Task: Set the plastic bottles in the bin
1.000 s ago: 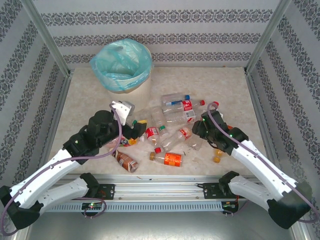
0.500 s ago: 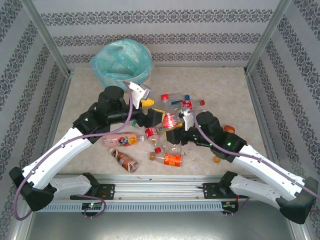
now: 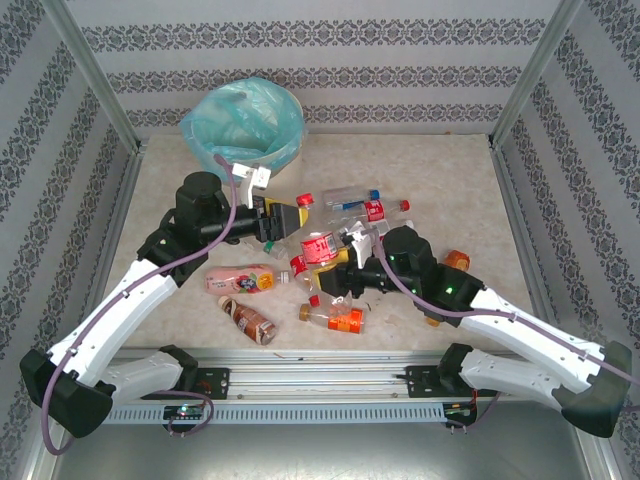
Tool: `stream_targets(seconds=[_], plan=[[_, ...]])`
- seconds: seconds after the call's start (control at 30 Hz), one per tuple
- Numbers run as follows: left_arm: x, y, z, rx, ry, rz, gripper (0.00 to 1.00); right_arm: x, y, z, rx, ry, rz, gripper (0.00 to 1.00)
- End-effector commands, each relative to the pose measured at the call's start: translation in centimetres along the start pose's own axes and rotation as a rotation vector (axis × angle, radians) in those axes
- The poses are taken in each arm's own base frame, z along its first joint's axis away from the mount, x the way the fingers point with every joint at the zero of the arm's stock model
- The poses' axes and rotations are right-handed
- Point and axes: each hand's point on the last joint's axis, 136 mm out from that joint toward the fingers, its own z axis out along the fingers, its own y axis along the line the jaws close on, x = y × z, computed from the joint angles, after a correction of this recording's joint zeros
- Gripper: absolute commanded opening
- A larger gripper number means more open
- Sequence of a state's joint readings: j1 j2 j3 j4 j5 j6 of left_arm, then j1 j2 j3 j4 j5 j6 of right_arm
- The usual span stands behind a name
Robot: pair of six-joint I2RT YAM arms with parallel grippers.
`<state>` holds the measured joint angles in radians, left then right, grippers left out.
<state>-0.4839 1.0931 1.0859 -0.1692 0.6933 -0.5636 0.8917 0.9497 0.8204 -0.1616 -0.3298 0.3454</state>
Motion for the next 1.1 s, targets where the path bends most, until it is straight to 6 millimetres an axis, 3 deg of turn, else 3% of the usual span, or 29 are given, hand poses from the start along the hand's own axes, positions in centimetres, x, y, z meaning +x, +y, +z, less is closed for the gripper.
stream_targets(seconds=[0.0,0.1,0.3,0.6,0.73,0.8,0.9,0.93,1.03,1.07], plan=[[-1.2,-2.5,-0.2,0.127,-0.036,0.003,0.65,-1.3,1.8,0.4,-0.073,-0.022,-0.050,0.36],[-1.3,-2.4,-0.1,0.127,-0.039,0.005,0.61,-1.1,2.6,0.9,-0.111,-0.003,-0.056,0.36],[-1.9,-2.1,-0.6,0.087,-0.073,0.030,0.31,-1.0,2.6,0.8,-0.107,-0.007,-0.059,0.36],[-2.2,-1.5,-0.2,0.069,-0.081,0.016,0.49,-1.5,3.8,0.0,-0.161,-0.025,-0.079,0.34],[-2.2,-1.5,-0.1,0.073,-0.077,0.013,0.32,-1.2,3.6,0.1,-0.154,-0.021,-0.074,0.33],[-2.4,-1.6,-0.1,0.072,-0.083,0.014,0.18,-1.2,3.5,-0.1,-0.146,-0.026,-0.075,0.34],[-3.2,-1.8,-0.4,0.061,-0.109,0.027,0.01,-1.6,2.8,-0.4,-0.096,-0.049,-0.073,0.45],[-3.8,-1.9,-0.7,0.047,-0.131,0.041,0.00,-2.1,2.4,-0.7,-0.063,-0.066,-0.072,0.51],[-8.6,-2.0,-2.5,-0.060,-0.269,0.112,0.00,-3.9,0.4,-2.3,0.101,-0.130,-0.064,0.67],[-11.1,-2.1,-3.6,-0.108,-0.332,0.145,0.00,-4.6,-0.1,-3.0,0.145,-0.159,-0.068,0.79]])
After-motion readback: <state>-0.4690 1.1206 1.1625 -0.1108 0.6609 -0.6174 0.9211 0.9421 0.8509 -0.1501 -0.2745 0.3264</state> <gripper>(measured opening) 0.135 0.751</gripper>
